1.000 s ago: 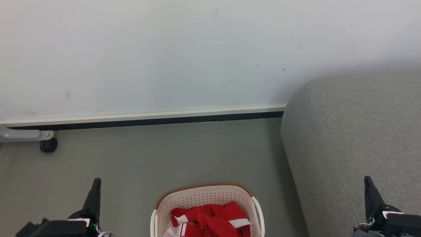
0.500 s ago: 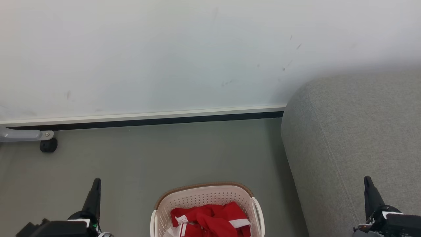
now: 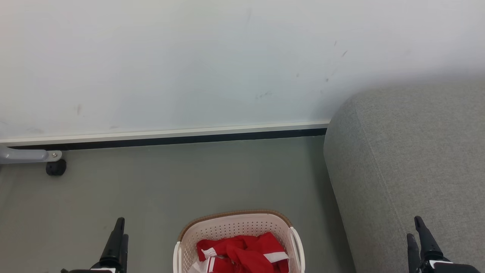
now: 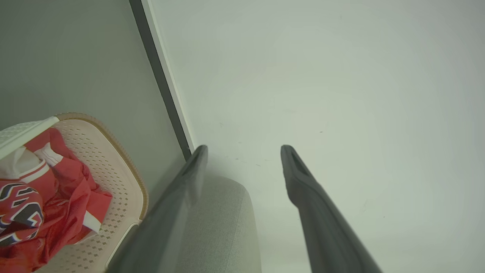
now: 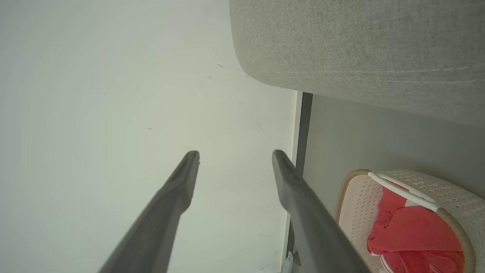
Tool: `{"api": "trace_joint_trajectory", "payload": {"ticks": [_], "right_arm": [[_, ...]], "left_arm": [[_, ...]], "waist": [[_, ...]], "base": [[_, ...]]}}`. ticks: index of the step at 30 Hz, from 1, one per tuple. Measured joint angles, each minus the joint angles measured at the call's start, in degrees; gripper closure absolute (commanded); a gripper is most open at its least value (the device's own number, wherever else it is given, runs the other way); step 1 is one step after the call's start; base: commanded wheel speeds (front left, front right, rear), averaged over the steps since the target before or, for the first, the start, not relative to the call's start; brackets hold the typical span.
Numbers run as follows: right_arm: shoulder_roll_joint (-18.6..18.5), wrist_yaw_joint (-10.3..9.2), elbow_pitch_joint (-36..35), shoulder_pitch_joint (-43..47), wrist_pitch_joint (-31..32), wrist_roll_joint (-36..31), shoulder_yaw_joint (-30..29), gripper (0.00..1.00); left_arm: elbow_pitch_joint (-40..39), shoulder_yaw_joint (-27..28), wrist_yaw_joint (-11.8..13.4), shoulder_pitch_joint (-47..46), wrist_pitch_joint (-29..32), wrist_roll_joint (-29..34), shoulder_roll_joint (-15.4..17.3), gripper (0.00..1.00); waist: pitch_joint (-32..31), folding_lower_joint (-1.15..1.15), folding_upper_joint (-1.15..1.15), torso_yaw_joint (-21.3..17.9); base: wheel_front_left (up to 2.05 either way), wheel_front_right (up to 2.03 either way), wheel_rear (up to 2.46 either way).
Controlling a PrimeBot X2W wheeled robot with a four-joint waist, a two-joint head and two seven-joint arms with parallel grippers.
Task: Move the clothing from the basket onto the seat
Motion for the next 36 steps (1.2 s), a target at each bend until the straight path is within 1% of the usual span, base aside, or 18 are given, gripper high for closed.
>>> {"api": "trace_joint_trajectory", "payload": {"ticks": [6, 10, 15, 24, 36], "right_arm": [[0.0, -0.12, -0.4, 0.0, -1.1, -1.9, 0.5, 0.0], [0.0, -1.13, -1.2, 0.0, -2.0, -4.4, 1.0, 0.0], [-0.1, -2.6, -2.3, 0.0, -3.0, -8.9, 2.5, 0.0], [-0.2, -3.63, -3.7, -0.1, -4.6, -17.6, 5.6, 0.0], [-1.5, -5.43, -4.8, -0.5, -7.1, -29.6, 10.0, 0.0]], "left_arm": [[-0.6, -0.8, 0.0, -0.1, -1.2, 2.5, 0.0, 0.0], [-1.0, -1.7, 0.5, -0.2, -1.9, 4.1, 0.1, 0.0], [-1.7, -2.5, 1.1, -0.3, -3.0, 8.2, 0.4, 0.0], [-3.2, -4.7, 3.4, -0.7, -4.6, 17.1, 1.2, 0.0], [-4.8, -7.4, 5.5, -0.9, -7.1, 29.0, 3.2, 0.0]], "waist": [[0.0, 0.0, 0.0, 0.0], [0.0, 0.0, 0.0, 0.0], [-0.1, 0.0, 0.0, -0.1], [-0.1, 0.0, 0.0, -0.3], [-0.2, 0.0, 0.0, -0.5]], "base": [[0.0, 0.0, 0.0], [0.0, 0.0, 0.0], [0.0, 0.0, 0.0], [0.0, 0.0, 0.0], [0.0, 0.0, 0.0]]}}
